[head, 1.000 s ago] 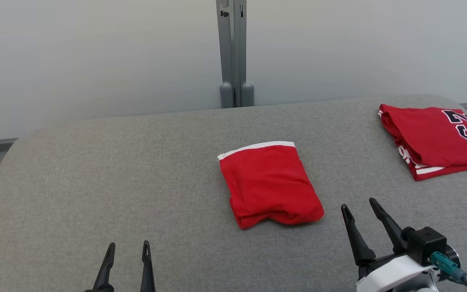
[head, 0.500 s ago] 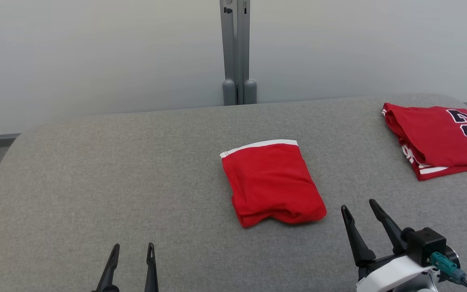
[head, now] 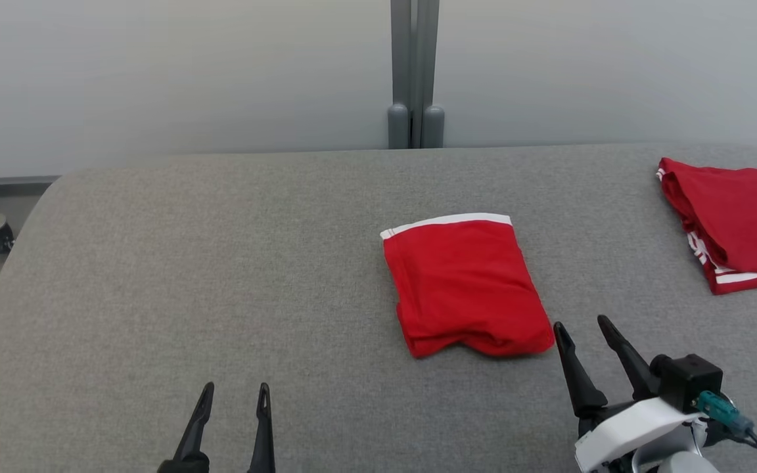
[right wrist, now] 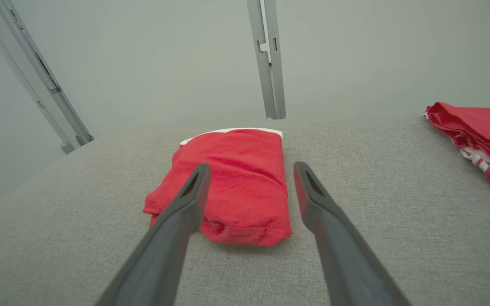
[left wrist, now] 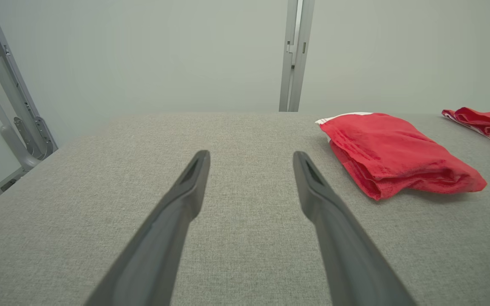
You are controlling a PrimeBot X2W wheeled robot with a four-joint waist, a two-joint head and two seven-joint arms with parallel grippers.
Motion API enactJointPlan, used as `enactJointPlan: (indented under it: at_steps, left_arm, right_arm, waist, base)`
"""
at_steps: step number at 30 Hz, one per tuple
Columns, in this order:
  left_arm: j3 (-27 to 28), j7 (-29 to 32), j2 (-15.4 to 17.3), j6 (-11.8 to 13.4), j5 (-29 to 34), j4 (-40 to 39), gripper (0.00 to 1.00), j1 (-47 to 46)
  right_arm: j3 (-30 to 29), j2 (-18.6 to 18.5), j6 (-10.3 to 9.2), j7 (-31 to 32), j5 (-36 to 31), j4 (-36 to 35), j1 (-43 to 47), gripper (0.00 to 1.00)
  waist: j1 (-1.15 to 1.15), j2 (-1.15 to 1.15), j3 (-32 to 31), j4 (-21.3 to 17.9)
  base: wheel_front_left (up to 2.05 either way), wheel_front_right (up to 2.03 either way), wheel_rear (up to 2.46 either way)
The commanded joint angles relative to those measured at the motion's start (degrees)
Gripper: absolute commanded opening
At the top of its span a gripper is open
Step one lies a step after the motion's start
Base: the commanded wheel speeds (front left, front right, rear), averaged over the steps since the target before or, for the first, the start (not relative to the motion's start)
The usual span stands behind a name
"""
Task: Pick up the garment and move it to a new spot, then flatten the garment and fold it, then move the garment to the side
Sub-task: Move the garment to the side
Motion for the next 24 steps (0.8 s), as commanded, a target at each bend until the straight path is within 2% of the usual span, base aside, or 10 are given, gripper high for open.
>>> enactJointPlan:
  at_steps: [1,7,12,17,21,24]
  left_arm:
    - [-0.25,-0.17,0.10,-0.31,-0.22,-0.13,1.00,-1.24]
    - [-1.49,-0.17,0.10,-0.25,-0.75,-0.49,1.00,-2.99]
    - [-2.99,-0.17,0.10,0.08,-1.51,-0.53,1.00,-5.24]
    - [-4.37,-0.17,0.10,0.27,-2.08,-0.14,1.00,-7.49]
    - [-5.00,-0.17,0.10,0.28,-2.35,0.02,1.00,-8.86]
    - [-5.08,-0.17,0.11,0.02,-2.39,0.30,1.00,-9.71]
  right_arm:
    - [0.09,-0.55,0.01,-0.17,0.90,0.86,-1.69,1.00]
    - [3.85,-4.19,0.00,0.76,6.62,8.04,-9.98,1.00]
    - [7.03,-8.30,0.01,6.67,12.31,12.79,-17.83,1.00]
    - [9.16,-12.01,0.00,15.45,19.73,16.99,-24.15,1.00]
    - [10.66,-13.85,0.01,20.37,23.34,19.83,-27.49,1.00]
    - [12.18,-13.90,0.01,22.59,25.76,20.99,-29.04,1.00]
  waist:
    - [0.00,0.00,1.69,1.62]
    - [0.00,0.00,5.58,3.37]
    - [0.00,0.00,9.20,4.45]
    - [0.00,0.00,12.13,5.64]
    - [0.00,0.00,13.81,6.37]
    - [0.00,0.00,14.75,6.76]
  base:
    - [0.00,0.00,0.00]
    - [0.00,0.00,0.00]
    - [0.00,0.00,0.00]
    - [0.00,0.00,0.00]
    - [0.00,0.00,0.00]
    - [0.00,0.00,0.00]
